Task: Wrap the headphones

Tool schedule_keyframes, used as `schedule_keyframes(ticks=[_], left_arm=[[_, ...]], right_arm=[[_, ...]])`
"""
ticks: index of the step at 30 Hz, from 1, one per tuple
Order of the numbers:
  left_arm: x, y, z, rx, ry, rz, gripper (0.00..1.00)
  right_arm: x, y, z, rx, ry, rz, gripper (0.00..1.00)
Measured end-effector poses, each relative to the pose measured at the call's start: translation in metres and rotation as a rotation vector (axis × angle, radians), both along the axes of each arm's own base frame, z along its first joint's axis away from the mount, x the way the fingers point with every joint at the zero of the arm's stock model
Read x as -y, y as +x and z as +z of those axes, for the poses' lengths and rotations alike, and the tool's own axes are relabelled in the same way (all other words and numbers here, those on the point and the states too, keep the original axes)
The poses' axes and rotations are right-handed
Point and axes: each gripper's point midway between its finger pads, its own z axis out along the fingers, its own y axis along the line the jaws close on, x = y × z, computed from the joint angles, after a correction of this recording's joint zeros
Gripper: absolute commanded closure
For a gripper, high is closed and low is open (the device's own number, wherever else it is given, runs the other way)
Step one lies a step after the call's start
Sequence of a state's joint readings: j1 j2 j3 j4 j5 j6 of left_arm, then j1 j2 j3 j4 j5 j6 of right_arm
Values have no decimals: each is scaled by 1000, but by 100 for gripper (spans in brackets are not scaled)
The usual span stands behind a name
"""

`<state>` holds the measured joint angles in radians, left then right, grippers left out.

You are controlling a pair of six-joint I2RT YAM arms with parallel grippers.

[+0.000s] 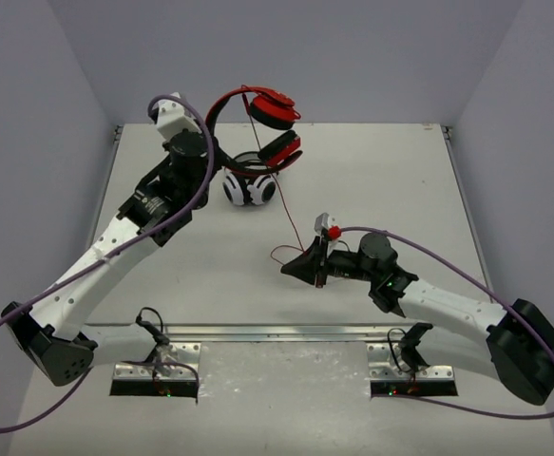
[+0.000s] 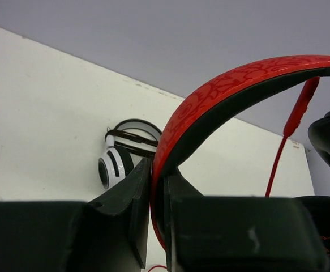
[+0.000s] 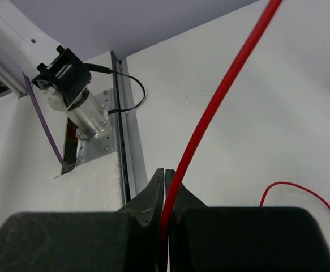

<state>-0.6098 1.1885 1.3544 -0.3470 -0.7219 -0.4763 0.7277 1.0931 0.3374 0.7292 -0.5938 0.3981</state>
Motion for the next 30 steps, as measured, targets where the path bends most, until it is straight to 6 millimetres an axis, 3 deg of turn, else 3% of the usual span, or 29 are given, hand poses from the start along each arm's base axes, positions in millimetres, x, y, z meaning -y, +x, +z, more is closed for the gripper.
schedule_keyframes(ticks=[7, 11, 14, 21, 26, 30], left_arm=[[1, 11, -19, -45, -14, 30, 100], [-9, 15, -22, -48, 2, 87, 100], [-15, 25, -36, -77, 35, 125, 100], [-28, 34, -116, -236, 168, 194, 100], [-34, 11, -174, -335, 249, 160, 100], [-27, -13, -203, -380, 348, 78, 99]], right_arm=[[-7, -11, -6, 1, -55, 49, 99], [-21, -23, 2, 45, -94, 94, 99], [-30, -31, 12, 88, -124, 120, 99], [-34, -25, 24, 148, -258, 100, 99], [-29, -11, 24, 194, -415, 84, 99], [-20, -1, 32, 254, -514, 73, 99]])
